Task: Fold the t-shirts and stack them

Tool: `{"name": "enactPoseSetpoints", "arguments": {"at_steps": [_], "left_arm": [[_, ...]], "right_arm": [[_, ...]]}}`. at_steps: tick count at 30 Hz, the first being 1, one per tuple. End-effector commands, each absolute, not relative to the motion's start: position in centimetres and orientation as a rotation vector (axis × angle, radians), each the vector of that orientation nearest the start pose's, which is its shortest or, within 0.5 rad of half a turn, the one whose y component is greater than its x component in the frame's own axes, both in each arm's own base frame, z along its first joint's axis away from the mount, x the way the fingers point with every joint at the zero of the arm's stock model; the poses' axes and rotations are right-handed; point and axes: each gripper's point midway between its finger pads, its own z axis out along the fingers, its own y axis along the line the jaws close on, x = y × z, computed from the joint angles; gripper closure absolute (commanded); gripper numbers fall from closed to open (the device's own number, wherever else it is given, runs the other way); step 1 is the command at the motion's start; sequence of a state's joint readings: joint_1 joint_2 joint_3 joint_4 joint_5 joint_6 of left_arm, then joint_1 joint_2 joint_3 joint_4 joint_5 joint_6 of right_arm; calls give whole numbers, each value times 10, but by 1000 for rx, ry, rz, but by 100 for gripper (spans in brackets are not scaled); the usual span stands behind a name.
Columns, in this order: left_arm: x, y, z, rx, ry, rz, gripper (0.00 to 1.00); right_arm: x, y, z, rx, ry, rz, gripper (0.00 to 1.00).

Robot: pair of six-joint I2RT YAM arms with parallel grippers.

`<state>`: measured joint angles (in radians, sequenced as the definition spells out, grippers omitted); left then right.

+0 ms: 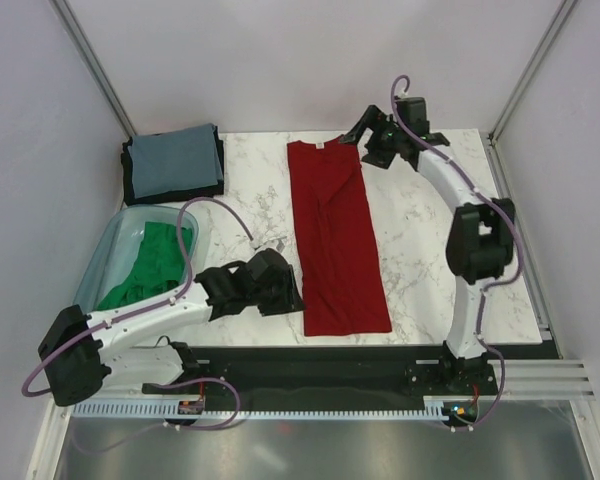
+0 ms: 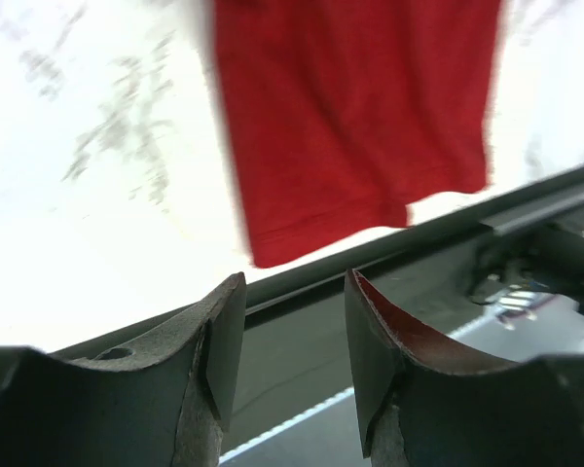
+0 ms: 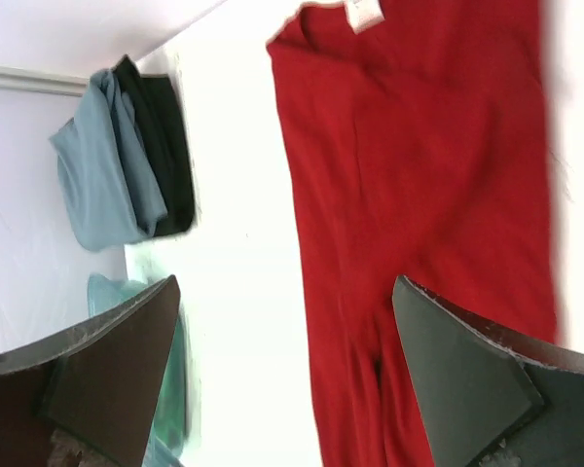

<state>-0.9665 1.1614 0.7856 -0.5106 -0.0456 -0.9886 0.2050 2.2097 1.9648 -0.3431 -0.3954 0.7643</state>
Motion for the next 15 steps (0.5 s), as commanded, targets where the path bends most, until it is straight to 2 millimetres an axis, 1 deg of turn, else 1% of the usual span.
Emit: {"name": "enactPoseSetpoints", "arguments": {"at_steps": [1, 2, 3, 4, 5, 6, 7, 8, 9, 10, 11, 12, 13, 14, 15], "left_arm": [[149, -253, 97, -189, 2632, -697, 48], [149, -253, 94, -204, 2632, -706, 47], [147, -256, 89, -199, 2634, -728, 48], [147, -258, 84, -201, 2641, -734, 48], [144, -258, 79, -206, 2653, -736, 48], [143, -260, 77, -202, 2658, -746, 48], [144, -264, 76, -205, 2650, -762, 48], [142, -263, 67, -211, 2668, -749, 48], [140, -266, 64, -208, 2677, -754, 48], [142, -269, 64, -217, 2669, -773, 49], [140, -270, 56, -225, 2685, -768, 49], [139, -273, 55, -224, 2691, -781, 49], [140, -277, 55, -234, 2686, -802, 50], [139, -280, 53, -235, 2689, -809, 50], [137, -282, 49, -229, 2701, -802, 50]], "right_arm": [[513, 181, 236, 374, 2171, 842, 2], [481, 170, 193, 425, 2298, 766, 2], [462, 162, 184, 433, 2333, 717, 2], [438, 151, 195, 441, 2322, 669, 2], [405, 143, 157, 471, 2419, 614, 2], [385, 138, 149, 482, 2443, 591, 2], [363, 138, 161, 457, 2413, 604, 3], [329, 135, 127, 464, 2502, 579, 3], [310, 136, 119, 450, 2523, 578, 3], [274, 139, 104, 424, 2563, 585, 3], [256, 141, 97, 420, 2586, 593, 3], [240, 141, 90, 418, 2607, 597, 4], [213, 139, 78, 419, 2639, 594, 4], [201, 138, 74, 421, 2648, 592, 5], [194, 135, 78, 420, 2614, 609, 5]]}}
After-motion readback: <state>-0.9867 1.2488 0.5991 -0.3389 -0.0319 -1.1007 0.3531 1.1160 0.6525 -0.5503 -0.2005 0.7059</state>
